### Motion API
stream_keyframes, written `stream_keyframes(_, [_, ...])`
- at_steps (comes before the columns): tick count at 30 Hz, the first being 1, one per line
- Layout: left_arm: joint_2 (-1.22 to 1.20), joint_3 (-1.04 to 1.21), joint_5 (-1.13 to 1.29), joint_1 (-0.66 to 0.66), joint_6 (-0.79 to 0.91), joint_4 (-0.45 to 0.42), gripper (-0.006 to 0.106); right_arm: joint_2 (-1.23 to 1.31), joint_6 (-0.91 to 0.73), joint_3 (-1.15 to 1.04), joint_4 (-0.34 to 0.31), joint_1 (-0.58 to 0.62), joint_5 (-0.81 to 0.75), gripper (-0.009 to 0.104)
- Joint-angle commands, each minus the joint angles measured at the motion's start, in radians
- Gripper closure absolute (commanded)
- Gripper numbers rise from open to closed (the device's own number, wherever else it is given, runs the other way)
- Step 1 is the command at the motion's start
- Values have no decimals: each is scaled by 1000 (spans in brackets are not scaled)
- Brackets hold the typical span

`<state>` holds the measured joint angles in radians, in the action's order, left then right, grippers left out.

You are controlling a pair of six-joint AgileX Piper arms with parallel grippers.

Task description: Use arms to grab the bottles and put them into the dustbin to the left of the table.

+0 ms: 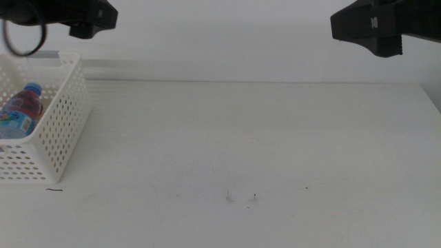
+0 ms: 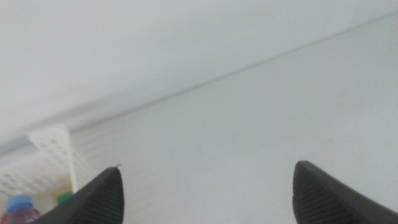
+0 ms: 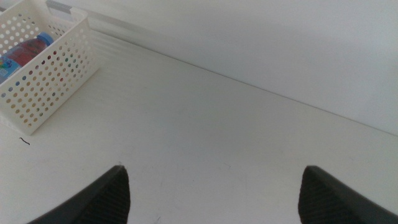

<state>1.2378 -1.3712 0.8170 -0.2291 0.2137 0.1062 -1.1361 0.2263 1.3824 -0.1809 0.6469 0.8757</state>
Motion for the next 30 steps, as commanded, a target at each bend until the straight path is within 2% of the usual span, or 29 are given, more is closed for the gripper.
stream_keyframes(1, [-67, 29, -40, -53, -95, -106, 10, 3, 1, 5, -8, 3, -7, 3])
stream_keyframes(3, [-101, 29, -26, -60, -122, -131, 10, 3, 1, 5, -8, 3, -7, 3])
stream_keyframes(18, [-182, 29, -30, -60, -106, -134, 10, 3, 1, 5, -8, 3, -7, 3])
stream_keyframes(19, [-182, 29, -30, -60, -106, -134, 10, 3, 1, 5, 12, -3, -7, 3])
stream_keyframes(22, [-215, 70, -43, -47, -106, -122, 10, 17, 1, -12, 4, -70, -21, 3])
stream_keyframes(24, [-268, 149, -75, -7, -106, -106, 10, 48, 1, -62, 29, -161, -75, 3])
stream_keyframes(28, [-420, 437, -263, 134, -106, -19, 10, 174, 1, -285, 175, -375, -261, 3])
stream_keyframes(30, [-504, 569, -354, 204, -106, 33, 10, 263, 1, -426, 227, -456, -379, 3])
